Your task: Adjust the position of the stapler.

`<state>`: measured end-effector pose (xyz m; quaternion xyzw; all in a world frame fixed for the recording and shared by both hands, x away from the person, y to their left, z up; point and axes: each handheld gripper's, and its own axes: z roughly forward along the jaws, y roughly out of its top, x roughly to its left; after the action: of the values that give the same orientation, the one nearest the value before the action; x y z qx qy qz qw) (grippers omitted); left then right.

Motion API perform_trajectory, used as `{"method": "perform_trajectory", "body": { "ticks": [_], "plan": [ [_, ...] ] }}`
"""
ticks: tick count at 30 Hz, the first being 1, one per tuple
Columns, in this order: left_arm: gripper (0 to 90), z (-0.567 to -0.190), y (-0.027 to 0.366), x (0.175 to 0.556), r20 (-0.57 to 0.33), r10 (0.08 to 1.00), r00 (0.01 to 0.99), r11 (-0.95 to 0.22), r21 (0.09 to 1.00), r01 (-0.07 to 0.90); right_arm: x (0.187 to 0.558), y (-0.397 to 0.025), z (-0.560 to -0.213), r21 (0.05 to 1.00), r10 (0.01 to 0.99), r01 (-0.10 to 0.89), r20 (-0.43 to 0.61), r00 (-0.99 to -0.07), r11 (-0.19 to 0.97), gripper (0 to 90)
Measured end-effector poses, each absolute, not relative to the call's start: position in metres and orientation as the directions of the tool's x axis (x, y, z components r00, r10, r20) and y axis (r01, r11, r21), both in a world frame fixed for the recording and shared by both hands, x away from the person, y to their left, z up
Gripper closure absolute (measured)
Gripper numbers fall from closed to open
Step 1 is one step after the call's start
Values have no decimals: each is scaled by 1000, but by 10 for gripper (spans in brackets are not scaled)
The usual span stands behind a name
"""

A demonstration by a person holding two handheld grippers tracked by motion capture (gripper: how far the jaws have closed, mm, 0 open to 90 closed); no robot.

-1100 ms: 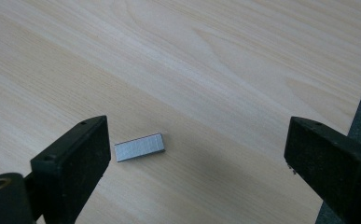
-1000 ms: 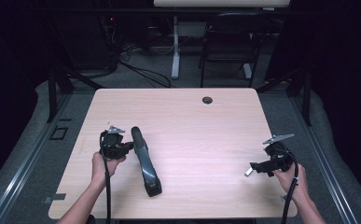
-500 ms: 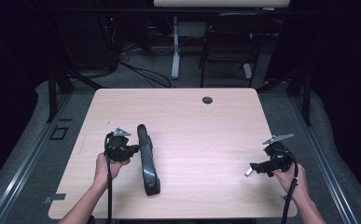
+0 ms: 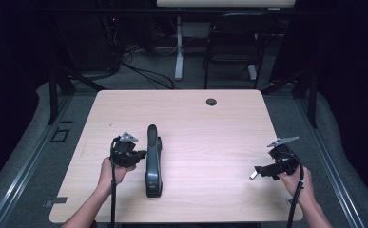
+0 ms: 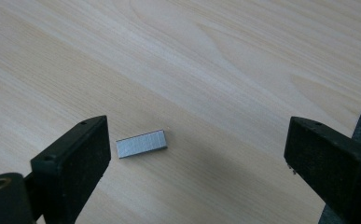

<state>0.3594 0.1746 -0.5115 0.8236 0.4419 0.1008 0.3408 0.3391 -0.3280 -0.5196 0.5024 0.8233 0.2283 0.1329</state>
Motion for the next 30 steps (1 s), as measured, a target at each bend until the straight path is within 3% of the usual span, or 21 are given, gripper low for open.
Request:
{"method": "perform_trajectory", "body": {
  "ticks": [8,13,18,22,27,30],
  "plan": [
    [900,-511,170,356,-141,766,627,-414,637,650,339,-328,-520,509,887,767,12,-461,392,66],
    [900,-511,169,355,-193,760,621,-376,649,661,340,-328,-520,504,887,769,15,-462,392,66],
    [889,-510,168,355,-181,768,615,-377,648,662,339,-327,-520,510,885,764,10,-465,395,67],
    [751,-502,169,355,-163,790,591,-334,694,638,339,-328,-519,516,887,761,5,-462,393,68],
    [403,-496,160,356,-144,825,546,-299,708,639,338,-328,-518,517,886,759,1,-463,396,71],
    [254,-493,155,355,-114,839,532,-304,712,633,338,-328,-517,517,886,759,5,-464,395,71]
  ]
}}
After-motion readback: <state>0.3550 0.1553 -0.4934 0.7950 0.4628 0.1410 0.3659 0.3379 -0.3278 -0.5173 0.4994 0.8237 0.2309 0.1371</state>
